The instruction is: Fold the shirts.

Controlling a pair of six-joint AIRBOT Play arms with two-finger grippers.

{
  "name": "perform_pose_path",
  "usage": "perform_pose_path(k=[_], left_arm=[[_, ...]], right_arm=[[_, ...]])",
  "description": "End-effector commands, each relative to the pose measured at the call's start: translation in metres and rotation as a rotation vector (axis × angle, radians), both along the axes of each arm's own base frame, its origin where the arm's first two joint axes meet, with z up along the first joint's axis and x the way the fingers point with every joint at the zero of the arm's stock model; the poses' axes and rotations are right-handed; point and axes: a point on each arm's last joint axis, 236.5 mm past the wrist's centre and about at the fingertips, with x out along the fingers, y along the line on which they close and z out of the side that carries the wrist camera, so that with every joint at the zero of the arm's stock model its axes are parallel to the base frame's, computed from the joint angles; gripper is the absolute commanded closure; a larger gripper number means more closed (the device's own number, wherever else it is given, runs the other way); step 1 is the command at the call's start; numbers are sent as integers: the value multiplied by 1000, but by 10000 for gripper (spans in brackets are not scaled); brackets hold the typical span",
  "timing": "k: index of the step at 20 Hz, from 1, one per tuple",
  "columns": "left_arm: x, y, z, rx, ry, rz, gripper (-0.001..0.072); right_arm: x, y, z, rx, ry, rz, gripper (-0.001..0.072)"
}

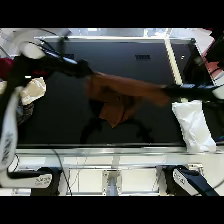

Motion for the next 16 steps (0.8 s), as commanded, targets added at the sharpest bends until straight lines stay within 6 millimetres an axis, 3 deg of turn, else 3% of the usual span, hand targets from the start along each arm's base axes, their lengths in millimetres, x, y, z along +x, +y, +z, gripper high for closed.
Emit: perform_pose_path(k=[1, 3, 5, 7, 8, 9, 11, 13, 16], left_arm=[[-44, 37, 112, -18, -305, 106, 702], [-71, 55, 183, -31, -553, 202, 703], [-108, 73, 236, -36, -739, 278, 703], [-140, 83, 257, -1, -823, 297, 703], [-148, 84, 258, 15, -830, 294, 703], [-148, 82, 250, 30, -803, 276, 704], [-124, 81, 206, 117, -668, 235, 703], [-81, 91, 140, 234, -462, 229, 703], [-18, 121, 22, 423, -145, 256, 703]], right_arm=[[-54, 6, 164, -62, -345, -17, 703], [-90, 13, 248, -75, -544, -26, 704], [-125, 19, 311, -84, -706, -30, 704], [-145, 24, 348, -88, -812, -27, 704], [-144, 25, 358, -69, -837, -26, 704], [-134, 25, 362, -33, -837, -23, 704], [-86, 26, 347, 47, -768, 0, 704], [-20, 28, 315, 155, -644, 37, 704], [99, 46, 238, 347, -451, 64, 704]])
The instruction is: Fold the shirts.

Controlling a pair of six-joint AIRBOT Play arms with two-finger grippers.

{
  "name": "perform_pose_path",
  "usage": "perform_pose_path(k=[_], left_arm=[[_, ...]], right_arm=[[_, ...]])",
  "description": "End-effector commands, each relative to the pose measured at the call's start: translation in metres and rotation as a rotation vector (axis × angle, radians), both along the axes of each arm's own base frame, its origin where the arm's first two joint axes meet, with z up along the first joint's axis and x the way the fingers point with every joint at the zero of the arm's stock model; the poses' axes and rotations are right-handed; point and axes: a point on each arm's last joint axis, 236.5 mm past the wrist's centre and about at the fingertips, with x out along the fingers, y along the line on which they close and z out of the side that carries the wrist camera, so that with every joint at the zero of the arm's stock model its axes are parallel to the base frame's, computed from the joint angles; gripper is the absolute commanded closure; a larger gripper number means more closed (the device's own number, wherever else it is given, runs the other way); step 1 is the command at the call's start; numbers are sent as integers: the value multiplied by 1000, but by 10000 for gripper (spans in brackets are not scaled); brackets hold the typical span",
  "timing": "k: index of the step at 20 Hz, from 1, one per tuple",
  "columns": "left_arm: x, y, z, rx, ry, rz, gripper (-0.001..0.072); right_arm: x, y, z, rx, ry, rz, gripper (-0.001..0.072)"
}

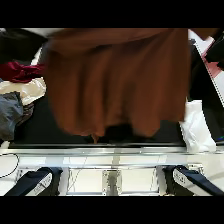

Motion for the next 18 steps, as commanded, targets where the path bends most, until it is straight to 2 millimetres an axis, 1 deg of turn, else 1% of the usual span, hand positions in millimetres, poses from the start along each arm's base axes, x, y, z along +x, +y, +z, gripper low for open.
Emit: perform_pose_path(k=[1, 2, 3, 4, 5, 6, 7, 8, 9, 10, 11, 12, 13, 14, 15, 16, 17, 18], left_arm=[[50, 25, -123, 130, 337, 77, 702], [69, 37, -159, 184, 402, 105, 702], [87, 51, -191, 235, 448, 148, 702], [101, 63, -222, 257, 500, 200, 702], [109, 67, -247, 260, 546, 214, 702], [114, 66, -270, 262, 587, 210, 701], [117, 66, -287, 266, 614, 207, 701], [122, 66, -300, 268, 627, 207, 702], [127, 66, -306, 267, 621, 209, 702], [134, 66, -307, 262, 597, 214, 702], [142, 65, -305, 255, 566, 219, 701], [148, 65, -300, 249, 533, 224, 701], [153, 65, -296, 243, 506, 229, 701], [156, 62, -293, 232, 490, 228, 701], [159, 55, -287, 193, 473, 223, 700], [164, 46, -277, 142, 444, 218, 700], [170, 39, -264, 95, 403, 217, 700], [177, 31, -247, 42, 349, 213, 700]], right_arm=[[118, 38, -85, 198, 181, 124, 704], [156, 56, -117, 237, 210, 118, 704], [191, 78, -152, 272, 232, 103, 704], [216, 99, -186, 293, 253, 89, 704], [235, 121, -221, 305, 277, 76, 703], [250, 143, -259, 305, 311, 68, 701], [256, 161, -293, 300, 359, 76, 680], [258, 175, -322, 283, 406, 90, 478], [260, 180, -344, 260, 434, 92, 269], [262, 179, -354, 241, 443, 85, 269], [265, 172, -357, 227, 439, 72, 269], [267, 163, -351, 233, 431, 61, 269], [268, 153, -340, 241, 419, 53, 269], [266, 142, -326, 244, 407, 53, 270], [262, 132, -309, 241, 397, 60, 270], [255, 120, -290, 236, 388, 68, 270], [244, 106, -270, 215, 382, 78, 271], [231, 91, -253, 176, 381, 84, 271]])
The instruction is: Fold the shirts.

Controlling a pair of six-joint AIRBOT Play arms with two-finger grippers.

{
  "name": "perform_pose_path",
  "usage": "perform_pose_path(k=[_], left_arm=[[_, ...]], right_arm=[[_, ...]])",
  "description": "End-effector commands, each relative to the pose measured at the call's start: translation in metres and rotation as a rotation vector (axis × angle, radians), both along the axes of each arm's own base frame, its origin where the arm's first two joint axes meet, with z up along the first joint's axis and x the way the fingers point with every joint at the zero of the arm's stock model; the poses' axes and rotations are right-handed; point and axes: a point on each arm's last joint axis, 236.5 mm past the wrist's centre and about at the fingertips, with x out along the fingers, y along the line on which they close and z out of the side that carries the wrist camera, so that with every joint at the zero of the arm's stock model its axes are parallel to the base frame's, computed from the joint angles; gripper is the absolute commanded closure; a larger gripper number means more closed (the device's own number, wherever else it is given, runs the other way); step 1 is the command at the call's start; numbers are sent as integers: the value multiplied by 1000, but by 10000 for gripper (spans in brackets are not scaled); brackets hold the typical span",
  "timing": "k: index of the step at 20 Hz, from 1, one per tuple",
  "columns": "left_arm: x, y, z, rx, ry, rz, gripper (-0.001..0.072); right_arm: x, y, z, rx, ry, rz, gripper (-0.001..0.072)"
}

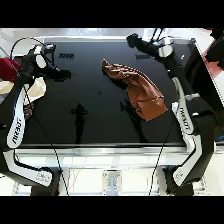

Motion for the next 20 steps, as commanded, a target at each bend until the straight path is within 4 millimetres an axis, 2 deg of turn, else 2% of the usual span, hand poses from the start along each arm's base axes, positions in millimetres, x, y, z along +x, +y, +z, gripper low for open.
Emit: perform_pose_path(k=[1, 3, 6, 7, 8, 9, 11, 13, 15, 18, 20], left_arm=[[23, -30, 48, -158, -178, -8, 701], [20, -60, 71, -265, -225, -95, 700], [4, -106, 84, -492, -168, -154, 693], [2, -119, 83, -524, -161, -187, 579], [0, -131, 82, -559, -149, -197, 355], [-2, -147, 79, -597, -131, -210, 286], [-5, -188, 65, -628, -116, -266, 285], [7, -221, 51, -617, -168, -261, 286], [15, -258, 44, -640, -189, -266, 293], [23, -314, 32, -704, -155, -288, 293], [41, -334, 22, -767, -136, -235, 293]], right_arm=[[-39, -46, 47, -105, 2, 37, 273], [-73, -89, 70, -193, 49, 12, 273], [-133, -155, 97, -355, 124, -79, 273], [-155, -176, 107, -402, 142, -117, 273], [-175, -192, 114, -435, 156, -150, 274], [-195, -204, 119, -453, 174, -175, 273], [-227, -215, 112, -465, 241, -181, 273], [-248, -216, 87, -468, 334, -154, 273], [-256, -213, 58, -448, 404, -131, 273], [-257, -202, 17, -393, 484, -75, 273], [-255, -193, 1, -361, 495, -32, 273]])
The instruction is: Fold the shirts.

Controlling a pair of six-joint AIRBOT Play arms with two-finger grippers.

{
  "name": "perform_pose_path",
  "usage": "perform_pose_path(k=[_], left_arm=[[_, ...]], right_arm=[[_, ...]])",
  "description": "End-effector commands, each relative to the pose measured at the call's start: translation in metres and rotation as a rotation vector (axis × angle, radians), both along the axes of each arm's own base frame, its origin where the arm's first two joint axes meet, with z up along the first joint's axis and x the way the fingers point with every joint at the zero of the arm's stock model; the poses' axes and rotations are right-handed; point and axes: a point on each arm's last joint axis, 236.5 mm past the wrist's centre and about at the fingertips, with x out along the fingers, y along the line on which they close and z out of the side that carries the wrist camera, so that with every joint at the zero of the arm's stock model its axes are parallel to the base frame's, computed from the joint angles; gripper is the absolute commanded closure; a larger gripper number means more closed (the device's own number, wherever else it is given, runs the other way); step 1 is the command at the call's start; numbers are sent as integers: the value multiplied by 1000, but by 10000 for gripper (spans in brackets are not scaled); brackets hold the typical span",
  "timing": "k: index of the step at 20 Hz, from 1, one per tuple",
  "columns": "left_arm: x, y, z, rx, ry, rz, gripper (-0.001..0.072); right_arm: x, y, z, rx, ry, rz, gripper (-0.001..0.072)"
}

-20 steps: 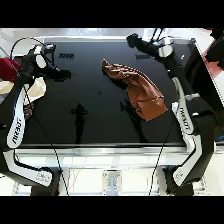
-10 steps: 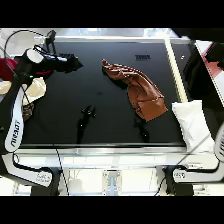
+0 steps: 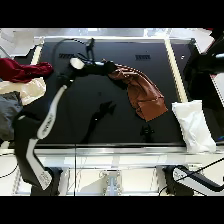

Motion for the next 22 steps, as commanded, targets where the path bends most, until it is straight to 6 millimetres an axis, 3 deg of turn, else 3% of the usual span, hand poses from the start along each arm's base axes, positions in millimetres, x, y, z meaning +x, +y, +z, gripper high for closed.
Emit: perform_pose_path(k=[1, 3, 6, 10, 16, 19, 22], left_arm=[[24, -45, -19, -108, 65, 49, 293], [32, -45, -46, -100, 91, 75, 295], [34, -43, -78, -52, 111, 74, 296], [32, -50, -100, -42, 130, 77, 333], [50, -49, -103, -69, 81, 160, 343], [52, -47, -112, -74, 101, 180, 343], [57, -48, -118, -121, 128, 212, 346]], right_arm=[[-5, 15, -33, 68, 54, 47, 273], [-1, 18, -39, 80, 43, 63, 273], [9, 20, -32, 87, -14, 68, 272], [12, 22, -30, 102, -24, 66, 272], [9, 28, -54, 120, 34, 78, 272], [12, 51, -67, 112, 31, 130, 273], [20, 81, -66, 106, -14, 177, 273]])
